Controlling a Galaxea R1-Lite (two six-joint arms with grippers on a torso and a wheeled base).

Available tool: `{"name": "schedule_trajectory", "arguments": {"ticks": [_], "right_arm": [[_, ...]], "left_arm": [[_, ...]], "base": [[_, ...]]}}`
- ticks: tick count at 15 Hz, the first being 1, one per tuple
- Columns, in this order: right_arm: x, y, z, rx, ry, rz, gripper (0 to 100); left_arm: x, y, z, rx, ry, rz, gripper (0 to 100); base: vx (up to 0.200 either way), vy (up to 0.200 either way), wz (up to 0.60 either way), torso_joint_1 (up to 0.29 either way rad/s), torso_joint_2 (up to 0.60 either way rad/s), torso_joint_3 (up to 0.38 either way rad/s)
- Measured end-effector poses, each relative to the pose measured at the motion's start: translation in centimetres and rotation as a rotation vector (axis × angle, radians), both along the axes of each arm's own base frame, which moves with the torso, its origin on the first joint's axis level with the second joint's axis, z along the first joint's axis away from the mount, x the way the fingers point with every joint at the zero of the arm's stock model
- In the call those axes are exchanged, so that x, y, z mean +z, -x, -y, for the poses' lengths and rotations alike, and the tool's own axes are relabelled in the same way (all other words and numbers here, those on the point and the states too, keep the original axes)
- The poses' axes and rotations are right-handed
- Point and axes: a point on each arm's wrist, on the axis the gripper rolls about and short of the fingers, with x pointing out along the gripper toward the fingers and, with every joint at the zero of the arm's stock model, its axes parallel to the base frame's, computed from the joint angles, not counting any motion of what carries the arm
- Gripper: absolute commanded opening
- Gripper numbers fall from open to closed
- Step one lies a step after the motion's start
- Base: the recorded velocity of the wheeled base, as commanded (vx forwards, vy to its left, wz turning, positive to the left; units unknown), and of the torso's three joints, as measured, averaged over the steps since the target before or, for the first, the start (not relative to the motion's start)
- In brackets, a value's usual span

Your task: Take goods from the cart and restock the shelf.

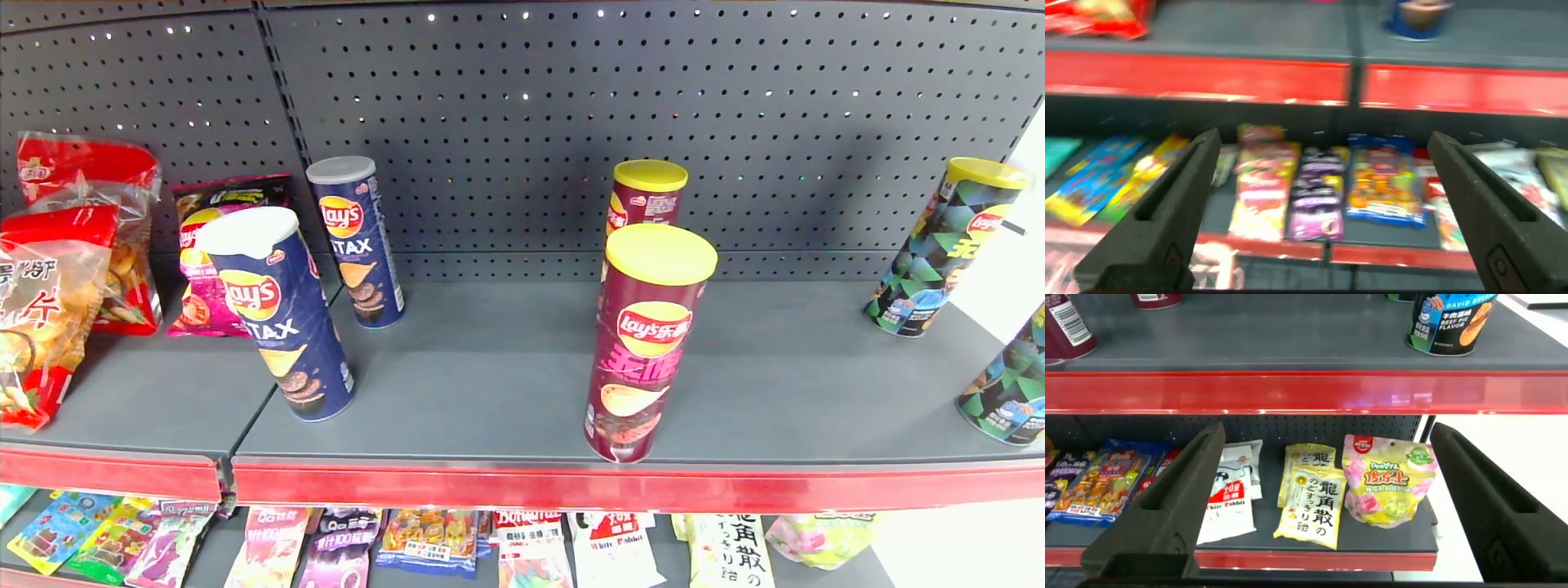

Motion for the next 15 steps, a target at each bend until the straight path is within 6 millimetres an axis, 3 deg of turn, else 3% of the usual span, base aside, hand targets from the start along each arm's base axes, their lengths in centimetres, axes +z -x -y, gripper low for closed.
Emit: {"name": "schedule_trajectory", "arguments": {"ticks": [15], "right_arm": [[-0.03,-0.01,0.0,0.0,0.002,-0.001,100]], "left_arm": [[-0.15,0.56,-0.05,-0.022,-0.002,0.074,100]], "base": [[0.0,0.0,0.0,0.0,0.0,0.0]]}}
